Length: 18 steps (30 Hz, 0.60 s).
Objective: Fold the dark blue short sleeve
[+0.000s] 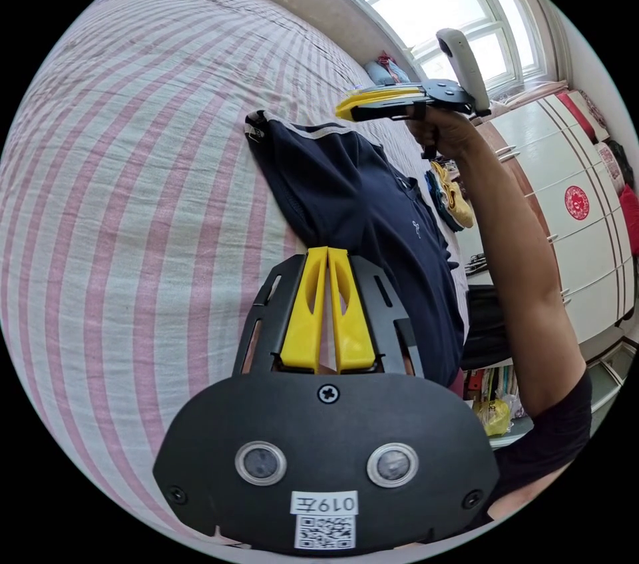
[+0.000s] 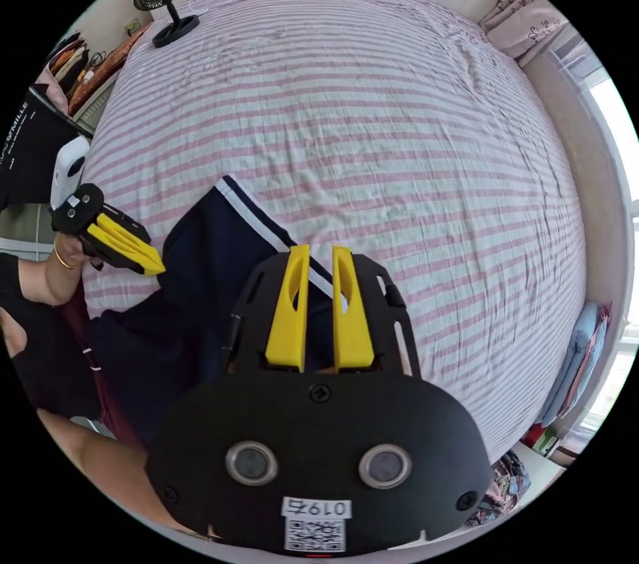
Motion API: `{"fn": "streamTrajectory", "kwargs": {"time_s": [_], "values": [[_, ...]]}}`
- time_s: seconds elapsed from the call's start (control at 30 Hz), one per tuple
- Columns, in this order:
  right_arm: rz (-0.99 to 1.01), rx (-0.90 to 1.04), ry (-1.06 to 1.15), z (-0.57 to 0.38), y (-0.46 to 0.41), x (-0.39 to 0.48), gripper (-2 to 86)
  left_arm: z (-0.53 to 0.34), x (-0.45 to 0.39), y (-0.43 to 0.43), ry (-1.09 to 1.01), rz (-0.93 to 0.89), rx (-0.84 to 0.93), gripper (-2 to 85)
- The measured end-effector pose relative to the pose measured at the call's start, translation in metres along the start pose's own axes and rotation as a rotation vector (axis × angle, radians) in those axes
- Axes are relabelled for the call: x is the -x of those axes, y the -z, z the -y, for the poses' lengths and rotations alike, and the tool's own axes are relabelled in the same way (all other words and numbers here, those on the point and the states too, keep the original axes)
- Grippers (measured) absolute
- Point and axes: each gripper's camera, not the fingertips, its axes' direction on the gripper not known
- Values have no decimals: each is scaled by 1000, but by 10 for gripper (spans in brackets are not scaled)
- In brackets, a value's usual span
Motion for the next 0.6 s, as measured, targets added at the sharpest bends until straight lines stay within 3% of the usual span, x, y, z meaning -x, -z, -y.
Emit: {"fn": "streamTrajectory", "kwargs": {"time_s": [0.3, 0.5, 0.6], "values": [[158, -21, -144, -25, 12, -36, 55, 2, -1, 0, 1, 2, 0, 7], [17, -167, -190, -23, 57, -31, -2, 3, 3, 0, 29, -7, -13, 8], [-29, -92, -177, -16, 47, -18, 5, 4, 2, 0, 34, 11, -22, 9]]}}
